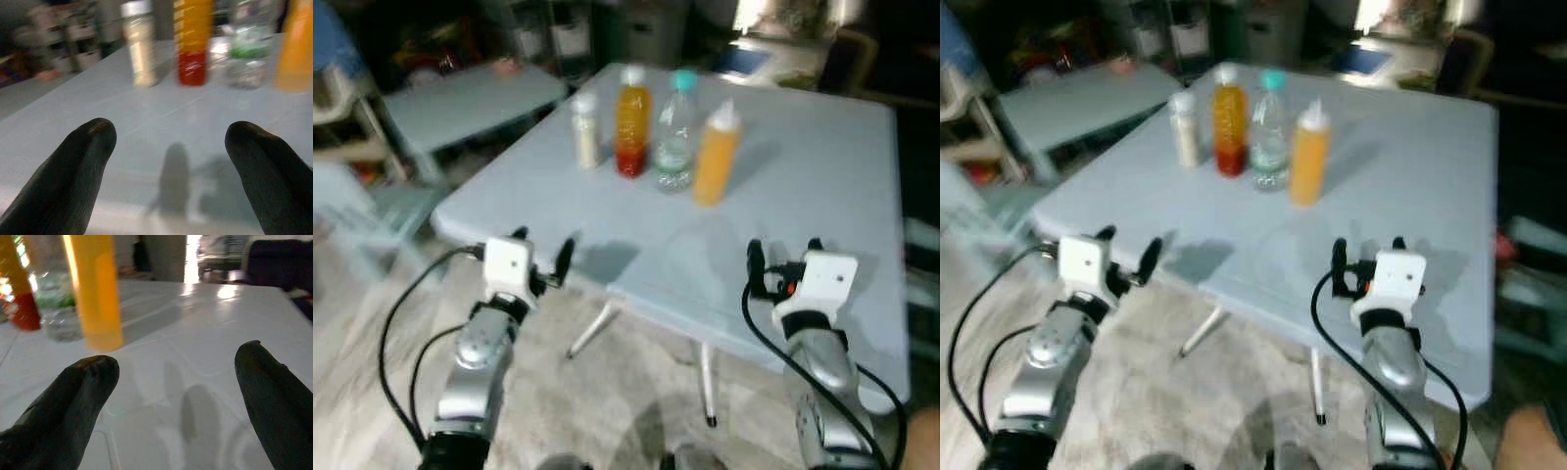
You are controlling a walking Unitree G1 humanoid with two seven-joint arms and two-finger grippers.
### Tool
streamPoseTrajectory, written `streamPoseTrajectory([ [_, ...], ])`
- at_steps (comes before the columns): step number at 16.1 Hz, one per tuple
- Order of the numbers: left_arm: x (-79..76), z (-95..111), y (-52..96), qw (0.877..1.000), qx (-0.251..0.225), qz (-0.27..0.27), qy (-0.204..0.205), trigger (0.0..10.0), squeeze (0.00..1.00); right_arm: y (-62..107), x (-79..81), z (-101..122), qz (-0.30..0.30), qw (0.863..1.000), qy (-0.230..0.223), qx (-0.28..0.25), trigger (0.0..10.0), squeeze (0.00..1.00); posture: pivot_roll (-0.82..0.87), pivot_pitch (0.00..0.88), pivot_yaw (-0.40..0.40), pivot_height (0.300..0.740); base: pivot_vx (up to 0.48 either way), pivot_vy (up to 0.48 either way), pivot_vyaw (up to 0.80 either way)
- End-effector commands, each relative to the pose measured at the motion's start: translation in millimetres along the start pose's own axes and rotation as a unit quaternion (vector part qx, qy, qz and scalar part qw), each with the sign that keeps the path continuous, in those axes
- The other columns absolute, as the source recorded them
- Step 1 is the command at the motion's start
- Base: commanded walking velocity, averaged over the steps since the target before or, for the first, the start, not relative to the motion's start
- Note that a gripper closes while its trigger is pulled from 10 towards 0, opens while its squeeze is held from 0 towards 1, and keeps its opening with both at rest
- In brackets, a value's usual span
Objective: Restocking fridge
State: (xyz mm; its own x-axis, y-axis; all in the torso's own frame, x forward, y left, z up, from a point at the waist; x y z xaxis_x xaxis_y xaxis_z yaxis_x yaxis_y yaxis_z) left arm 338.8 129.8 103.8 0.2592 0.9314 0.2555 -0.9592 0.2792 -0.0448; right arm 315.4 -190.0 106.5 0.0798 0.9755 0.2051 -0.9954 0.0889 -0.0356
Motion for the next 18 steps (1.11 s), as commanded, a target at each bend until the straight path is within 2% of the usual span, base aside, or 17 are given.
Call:
streamPoseTrajectory([
  [1, 4.8, 5.3, -2.1, 1.000, -0.010, 0.003, -0.011, 10.0, 0.00, 0.0, 10.5, 1.9, 0.012, 1.000, -0.004, -0.005, 10.0, 0.00, -0.04, 0.029, 0.027, 0.740, 0.289, 0.382, -0.63],
  [5, 4.4, 9.3, -4.6, 1.000, -0.015, 0.008, -0.010, 10.0, 0.00, -1.3, 14.9, 2.7, 0.017, 1.000, -0.007, -0.006, 10.0, 0.00, -0.03, 0.029, 0.022, 0.740, 0.272, 0.341, -0.28],
  [9, 3.2, 7.5, 3.7, 1.000, -0.016, 0.001, -0.011, 10.0, 0.00, -1.7, 20.2, 0.8, 0.023, 1.000, -0.002, -0.004, 10.0, 0.00, -0.02, 0.033, 0.018, 0.740, 0.065, 0.000, 0.00],
  [18, -3.9, 9.2, 5.1, 1.000, -0.017, -0.013, -0.006, 10.0, 0.00, -0.5, 17.3, 0.7, 0.021, 1.000, -0.005, -0.004, 10.0, 0.00, -0.02, 0.038, 0.012, 0.740, 0.348, 0.000, 0.00],
])
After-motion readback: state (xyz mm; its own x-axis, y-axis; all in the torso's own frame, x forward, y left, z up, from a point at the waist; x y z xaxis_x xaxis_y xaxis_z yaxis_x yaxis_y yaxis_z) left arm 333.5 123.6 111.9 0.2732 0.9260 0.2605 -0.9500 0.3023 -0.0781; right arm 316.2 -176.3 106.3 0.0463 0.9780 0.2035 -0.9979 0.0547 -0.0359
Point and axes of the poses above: a point about 5 cm out from each wrist's last joint towards the gripper, its own y axis pointing back from the gripper into the wrist, its own z axis along the axis of the wrist's last joint, x = y × z, the point moved 6 cm from there along -y, pointing out of the wrist towards the gripper, and after that the axes turned 11 degrees about -y, right-handed, at the moved point
